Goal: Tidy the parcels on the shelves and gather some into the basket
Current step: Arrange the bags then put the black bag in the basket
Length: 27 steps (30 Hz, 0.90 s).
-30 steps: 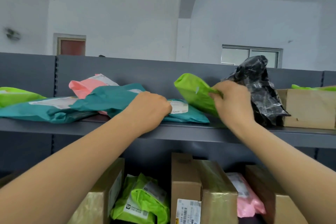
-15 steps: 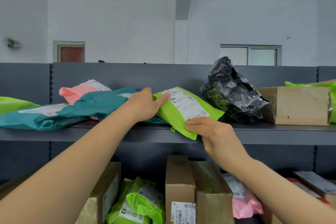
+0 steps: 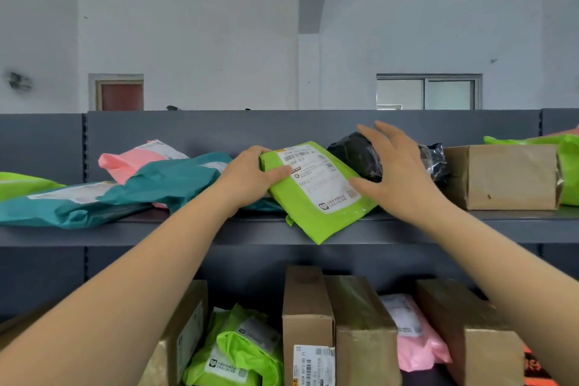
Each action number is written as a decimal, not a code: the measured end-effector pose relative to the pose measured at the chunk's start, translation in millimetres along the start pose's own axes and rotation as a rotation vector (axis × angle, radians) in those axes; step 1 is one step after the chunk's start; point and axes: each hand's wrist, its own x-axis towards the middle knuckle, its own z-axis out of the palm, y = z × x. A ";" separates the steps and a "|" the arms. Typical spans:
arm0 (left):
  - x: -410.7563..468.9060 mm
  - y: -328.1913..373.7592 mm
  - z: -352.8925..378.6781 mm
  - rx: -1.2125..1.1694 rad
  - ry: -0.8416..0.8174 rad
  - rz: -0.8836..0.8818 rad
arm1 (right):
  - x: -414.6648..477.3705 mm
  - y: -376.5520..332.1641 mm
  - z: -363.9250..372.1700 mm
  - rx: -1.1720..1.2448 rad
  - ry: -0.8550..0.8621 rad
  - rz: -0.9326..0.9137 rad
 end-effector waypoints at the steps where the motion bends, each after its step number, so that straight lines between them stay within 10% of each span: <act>1: 1.2 0.7 0.3 0.009 -0.003 0.001 | 6.0 4.2 -2.4 -0.052 -0.050 0.009; 7: 13.9 5.3 7.3 0.057 0.016 -0.017 | 35.8 19.9 -10.5 -0.420 -0.387 0.026; 13: 35.5 17.9 28.2 -0.034 0.058 -0.094 | 45.2 17.9 -12.0 -0.605 -0.239 0.118; 19: 49.2 26.2 45.8 -0.011 0.095 -0.152 | 29.3 -7.1 -10.2 0.009 -0.280 -0.040; 24: 50.5 29.5 38.6 -0.202 -0.104 -0.145 | 16.9 -10.7 11.2 -0.323 -0.393 -0.169; 27: 42.6 27.8 17.1 0.140 -0.229 -0.120 | 19.8 -3.6 15.1 -0.383 -0.350 -0.079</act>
